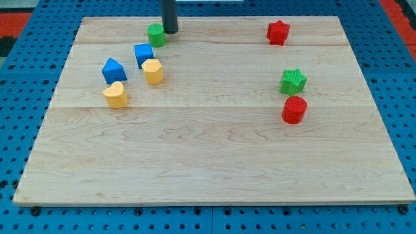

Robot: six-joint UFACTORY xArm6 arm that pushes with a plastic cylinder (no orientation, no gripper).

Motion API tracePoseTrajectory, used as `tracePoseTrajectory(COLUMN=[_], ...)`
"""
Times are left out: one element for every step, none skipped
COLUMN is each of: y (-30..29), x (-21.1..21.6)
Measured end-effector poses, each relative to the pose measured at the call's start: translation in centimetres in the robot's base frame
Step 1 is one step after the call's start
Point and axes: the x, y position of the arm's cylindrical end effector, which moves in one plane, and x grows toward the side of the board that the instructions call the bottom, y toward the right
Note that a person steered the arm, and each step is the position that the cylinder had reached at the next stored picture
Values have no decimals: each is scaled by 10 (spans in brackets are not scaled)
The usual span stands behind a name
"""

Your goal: Nudge the green circle to the top left corner

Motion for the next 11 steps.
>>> tracePoseTrajectory(y=[9,25,-33,-84,-60,-101,-127,-98,-65,-57,-59], x=[8,19,21,13,38,59,34,42,49,49,101])
